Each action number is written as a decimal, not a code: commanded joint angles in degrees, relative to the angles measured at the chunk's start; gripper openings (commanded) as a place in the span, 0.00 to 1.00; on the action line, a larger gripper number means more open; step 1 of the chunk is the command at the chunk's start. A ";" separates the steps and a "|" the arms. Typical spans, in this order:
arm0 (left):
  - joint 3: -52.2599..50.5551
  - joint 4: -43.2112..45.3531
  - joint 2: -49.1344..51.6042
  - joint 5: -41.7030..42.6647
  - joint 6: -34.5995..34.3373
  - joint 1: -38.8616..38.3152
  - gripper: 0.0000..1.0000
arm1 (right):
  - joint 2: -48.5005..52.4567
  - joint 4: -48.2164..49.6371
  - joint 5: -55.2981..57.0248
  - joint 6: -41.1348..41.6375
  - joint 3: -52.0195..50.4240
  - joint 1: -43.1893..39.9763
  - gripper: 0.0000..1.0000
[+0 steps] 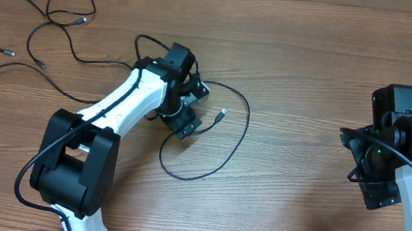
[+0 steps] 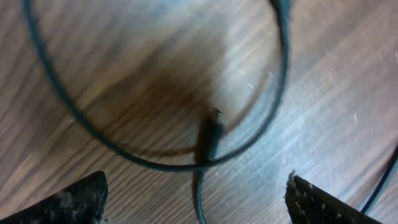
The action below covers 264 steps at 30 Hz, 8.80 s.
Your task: Untangle cables
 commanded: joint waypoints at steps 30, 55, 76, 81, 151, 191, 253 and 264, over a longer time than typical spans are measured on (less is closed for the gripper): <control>-6.25 5.44 0.85 -0.72 37.03 -0.90 0.76 | -0.94 0.00 0.13 0.35 1.36 -0.20 1.00; -11.58 10.49 0.85 -3.54 33.40 -0.02 0.04 | -0.94 0.00 0.13 0.35 1.36 -0.20 1.00; 10.95 -2.67 0.79 -2.78 -23.50 -1.57 0.04 | -0.94 0.00 0.11 0.35 1.36 -0.20 1.00; 22.23 -14.29 0.79 -2.75 -33.86 -0.98 0.04 | -0.94 0.00 0.11 0.35 1.36 -0.22 1.00; 38.12 -43.58 5.70 -47.43 -84.32 57.22 0.04 | -0.94 0.00 0.11 0.35 1.36 -0.20 1.00; 10.80 -22.99 5.64 -16.46 -58.90 57.90 0.99 | -0.94 0.00 0.13 0.35 1.36 -0.20 1.00; 2.60 -31.71 -60.22 -8.28 -53.27 0.55 1.00 | -4.61 -0.26 -10.43 -18.18 1.36 -0.15 1.00; 2.56 -31.30 -58.36 -8.31 -53.29 0.57 0.99 | -29.77 -0.48 -9.97 -24.74 1.29 -0.15 1.00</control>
